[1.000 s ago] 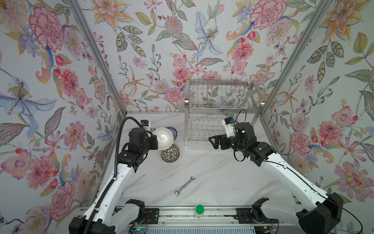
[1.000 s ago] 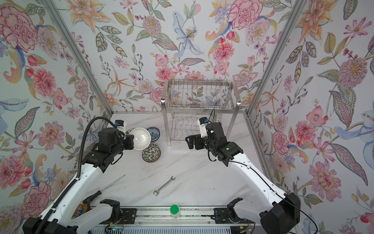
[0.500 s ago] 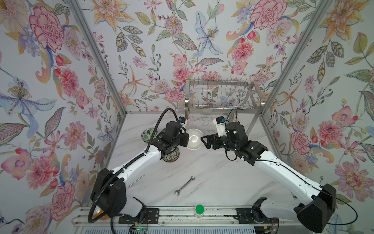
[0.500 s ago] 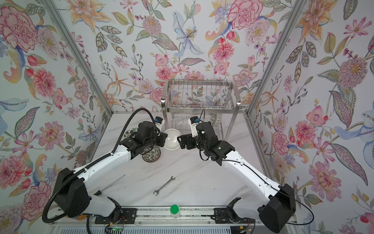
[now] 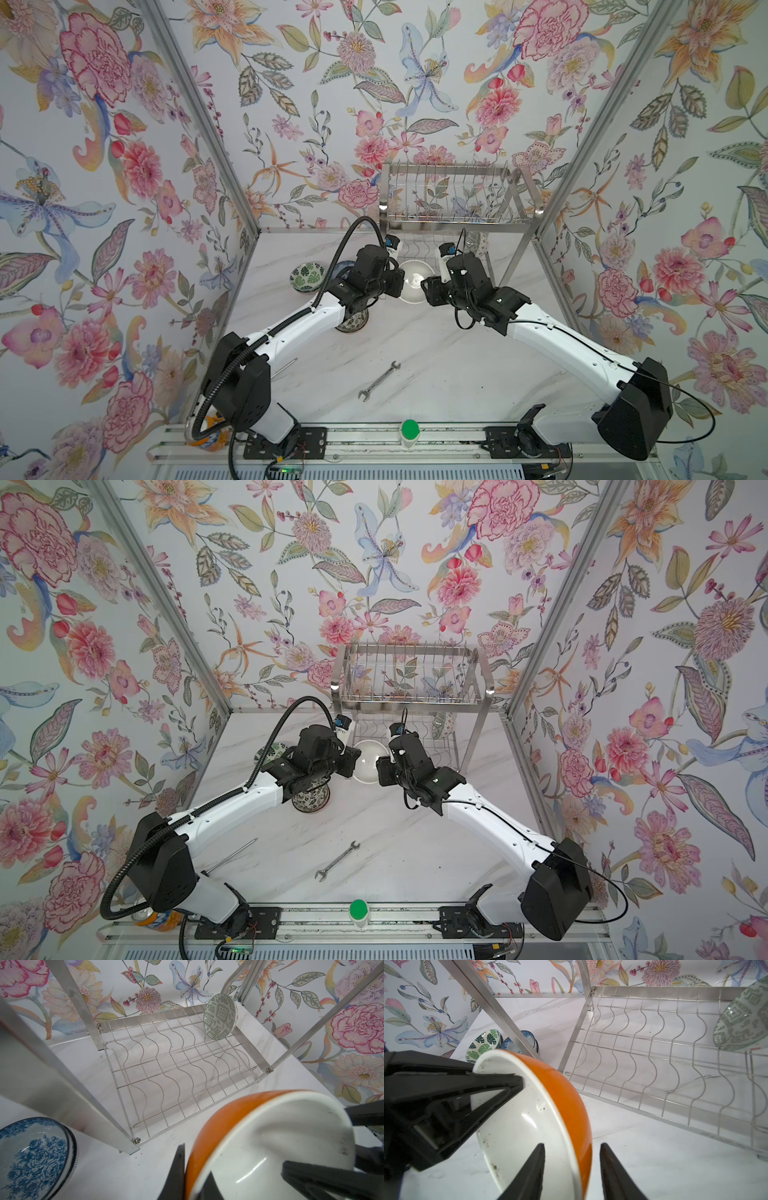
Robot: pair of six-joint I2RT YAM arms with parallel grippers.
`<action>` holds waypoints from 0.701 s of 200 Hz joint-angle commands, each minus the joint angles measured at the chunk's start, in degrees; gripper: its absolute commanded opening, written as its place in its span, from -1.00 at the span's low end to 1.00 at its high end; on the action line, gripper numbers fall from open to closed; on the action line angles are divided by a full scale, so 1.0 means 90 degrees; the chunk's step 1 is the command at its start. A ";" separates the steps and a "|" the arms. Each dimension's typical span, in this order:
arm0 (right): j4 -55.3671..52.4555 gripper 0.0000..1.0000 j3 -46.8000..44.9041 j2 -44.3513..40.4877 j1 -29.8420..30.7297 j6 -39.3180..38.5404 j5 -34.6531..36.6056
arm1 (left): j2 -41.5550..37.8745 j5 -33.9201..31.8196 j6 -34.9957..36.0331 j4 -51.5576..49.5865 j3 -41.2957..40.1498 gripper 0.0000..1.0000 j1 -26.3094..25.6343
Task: Load bowls into a dish rack
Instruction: Place the bowl in the dish rack.
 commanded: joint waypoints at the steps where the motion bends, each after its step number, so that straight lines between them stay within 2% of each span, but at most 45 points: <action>1: 0.0012 -0.27 0.0149 0.0131 -0.0029 0.0051 0.0152 | 0.0007 0.0124 -0.0109 0.0289 0.0181 -1.00 -0.0097; 27: 0.0027 -0.52 0.0130 0.0150 -0.0049 0.0050 0.0165 | -0.0002 0.0261 -0.0083 0.0394 0.0144 -1.00 -0.0155; 56: -0.0002 -0.95 0.0092 0.0077 -0.0084 0.0017 0.0243 | -0.0043 0.0235 -0.0079 0.0335 0.0108 -1.00 -0.0175; 61: -0.0020 -1.00 0.0084 0.0058 -0.0105 0.0005 0.0276 | -0.0069 0.0193 -0.0071 0.0304 0.0095 -0.82 -0.0173; 91: -0.0106 -1.00 -0.0078 -0.0050 -0.0196 -0.0257 0.0393 | -0.0187 -0.0096 0.0223 -0.0497 0.0336 0.77 -0.0175; 96: -0.0118 -1.00 -0.0113 -0.0065 -0.0232 -0.0353 0.0400 | -0.0247 -0.0243 0.0293 -0.0644 0.0369 0.96 -0.0168; 140: -0.0143 -1.00 -0.0368 -0.0064 -0.0327 -0.1629 0.0918 | -0.1296 -0.1745 0.0807 -0.1431 0.0050 0.99 0.0046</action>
